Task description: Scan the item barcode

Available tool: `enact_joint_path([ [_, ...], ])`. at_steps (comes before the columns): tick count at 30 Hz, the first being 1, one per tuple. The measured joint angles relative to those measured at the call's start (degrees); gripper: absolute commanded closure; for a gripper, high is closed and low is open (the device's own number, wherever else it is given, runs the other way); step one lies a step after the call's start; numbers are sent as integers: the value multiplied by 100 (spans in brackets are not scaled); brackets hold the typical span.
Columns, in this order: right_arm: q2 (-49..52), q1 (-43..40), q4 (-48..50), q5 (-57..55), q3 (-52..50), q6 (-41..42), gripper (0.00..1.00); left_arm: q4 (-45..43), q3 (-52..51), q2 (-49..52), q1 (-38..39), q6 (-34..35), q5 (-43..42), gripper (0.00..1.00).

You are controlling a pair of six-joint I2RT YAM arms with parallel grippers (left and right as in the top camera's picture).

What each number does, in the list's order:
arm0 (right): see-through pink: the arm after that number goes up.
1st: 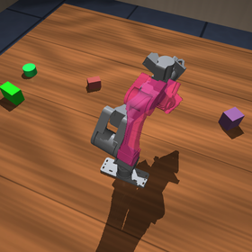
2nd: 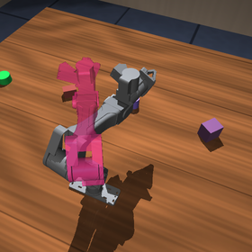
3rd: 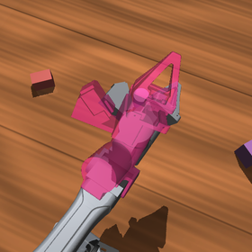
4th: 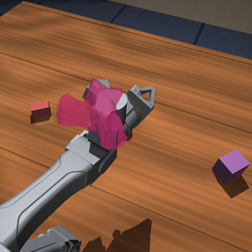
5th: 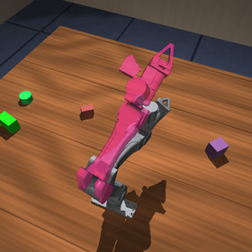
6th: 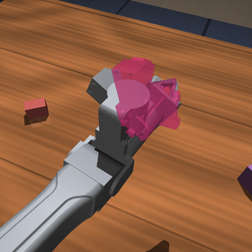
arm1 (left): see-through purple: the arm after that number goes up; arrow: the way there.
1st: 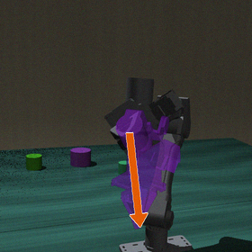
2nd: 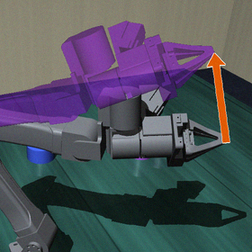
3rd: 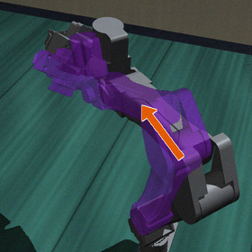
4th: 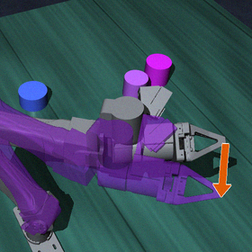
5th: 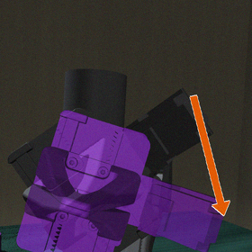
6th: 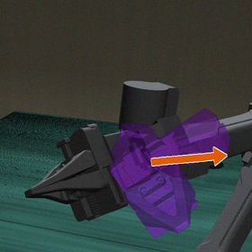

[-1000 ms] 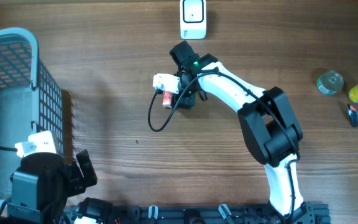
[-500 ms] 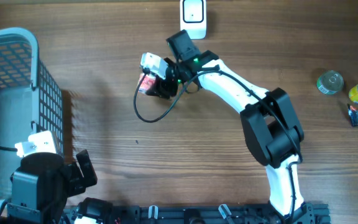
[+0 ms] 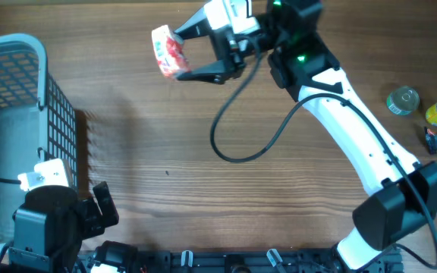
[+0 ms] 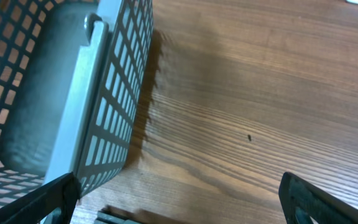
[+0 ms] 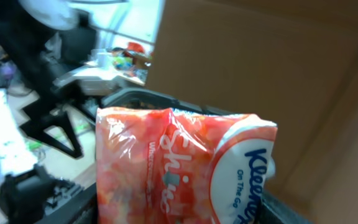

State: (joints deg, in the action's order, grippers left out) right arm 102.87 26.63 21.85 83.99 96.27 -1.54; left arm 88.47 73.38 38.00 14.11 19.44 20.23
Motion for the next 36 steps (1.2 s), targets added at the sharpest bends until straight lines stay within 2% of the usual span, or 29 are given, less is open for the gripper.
enact_joint_path([
  [2,-72,-39,911,417,26,1104,37,7,0,-2,0,2,2,0],
  [7,-79,-39,1469,535,26,2520,37,2,0,0,0,0,0,0],
  [19,-79,-42,1443,535,26,2828,34,2,0,-2,0,2,2,0],
  [21,-83,-70,901,531,33,2627,32,9,0,0,0,2,0,0],
  [23,-87,-157,-686,118,61,1976,31,2,0,0,0,0,0,0],
  [25,-98,-219,-2514,-1113,70,1198,32,11,2,0,0,0,2,0],
  [26,-81,-229,-3034,-1792,61,914,32,4,0,-2,0,0,-2,0],
  [27,-79,-232,-3532,-2664,52,669,32,11,0,0,0,2,0,0],
  [29,-79,-232,-3733,-3410,52,671,31,2,0,0,0,0,0,0],
  [31,-76,-229,-3993,-4393,52,1161,31,4,0,0,0,0,2,0],
  [34,-76,-232,-4474,-5668,52,2927,30,4,0,0,0,0,0,0],
  [35,-72,-232,-4433,-5952,52,3847,29,7,0,0,0,0,0,0],
  [36,-70,-232,-4369,-6017,52,4079,28,4,0,0,0,0,2,0],
])
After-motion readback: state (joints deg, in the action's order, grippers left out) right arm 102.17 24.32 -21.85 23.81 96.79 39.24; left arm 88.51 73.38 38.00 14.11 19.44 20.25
